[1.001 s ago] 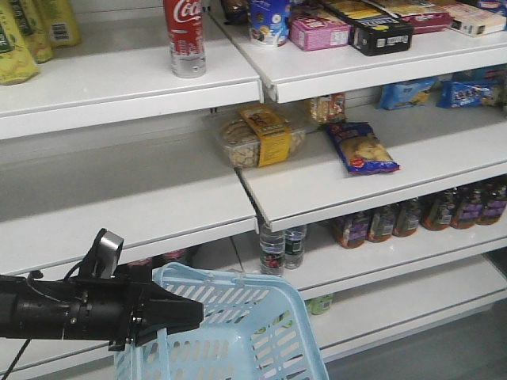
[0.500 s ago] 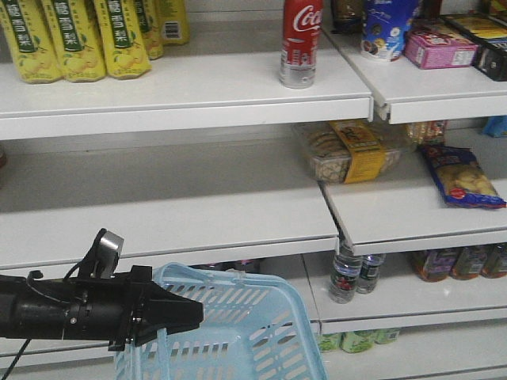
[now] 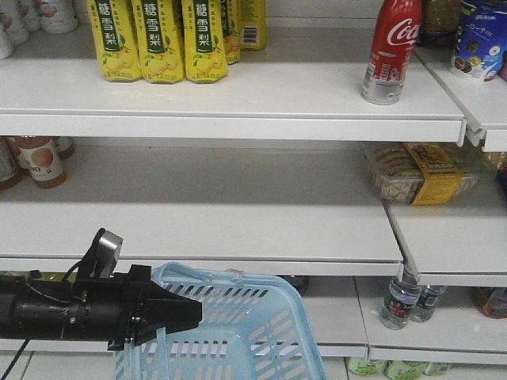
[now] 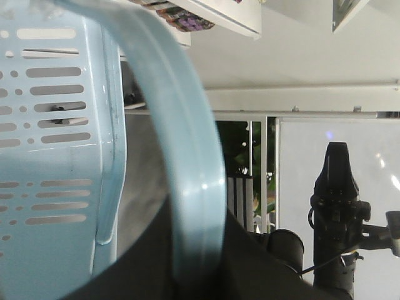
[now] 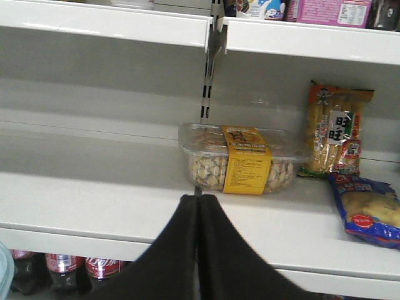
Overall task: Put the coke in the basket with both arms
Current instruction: 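Drive the base up to the shelf with the red Coca-Cola bottle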
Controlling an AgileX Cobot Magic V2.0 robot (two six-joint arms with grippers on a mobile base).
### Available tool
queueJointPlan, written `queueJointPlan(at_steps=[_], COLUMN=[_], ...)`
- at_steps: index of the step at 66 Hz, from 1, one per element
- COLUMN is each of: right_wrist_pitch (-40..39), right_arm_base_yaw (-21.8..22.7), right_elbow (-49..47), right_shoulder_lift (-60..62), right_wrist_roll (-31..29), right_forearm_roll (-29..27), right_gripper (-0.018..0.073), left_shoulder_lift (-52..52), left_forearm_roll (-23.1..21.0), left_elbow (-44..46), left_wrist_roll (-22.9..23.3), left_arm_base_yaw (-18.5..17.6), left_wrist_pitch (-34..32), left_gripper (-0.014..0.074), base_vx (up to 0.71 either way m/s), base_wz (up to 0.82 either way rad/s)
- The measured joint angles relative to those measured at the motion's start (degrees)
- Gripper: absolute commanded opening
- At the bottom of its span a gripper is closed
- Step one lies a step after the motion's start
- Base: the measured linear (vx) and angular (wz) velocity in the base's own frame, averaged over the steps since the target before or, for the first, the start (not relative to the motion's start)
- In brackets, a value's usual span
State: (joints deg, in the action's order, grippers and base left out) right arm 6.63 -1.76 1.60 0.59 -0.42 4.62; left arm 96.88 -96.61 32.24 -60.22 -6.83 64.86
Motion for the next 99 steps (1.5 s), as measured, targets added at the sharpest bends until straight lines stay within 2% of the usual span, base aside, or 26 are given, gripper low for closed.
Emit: queueJointPlan(at_steps=[99], right_wrist_pitch=[0.05], right_arm_base_yaw=[0.0], right_elbow=[0.0], right_shoulder_lift=[0.0], right_wrist_roll=[0.0], right_forearm_roll=[0.0], right_gripper=[-0.0009], left_shoulder_lift=[0.0], left_forearm_roll=[0.0], left_elbow=[0.0], left_wrist_roll=[0.0], left_arm_base_yaw=[0.0], left_wrist_pitch=[-0.03], left_gripper=[-0.0006], base_vx=[0.04], base_wz=[0.02])
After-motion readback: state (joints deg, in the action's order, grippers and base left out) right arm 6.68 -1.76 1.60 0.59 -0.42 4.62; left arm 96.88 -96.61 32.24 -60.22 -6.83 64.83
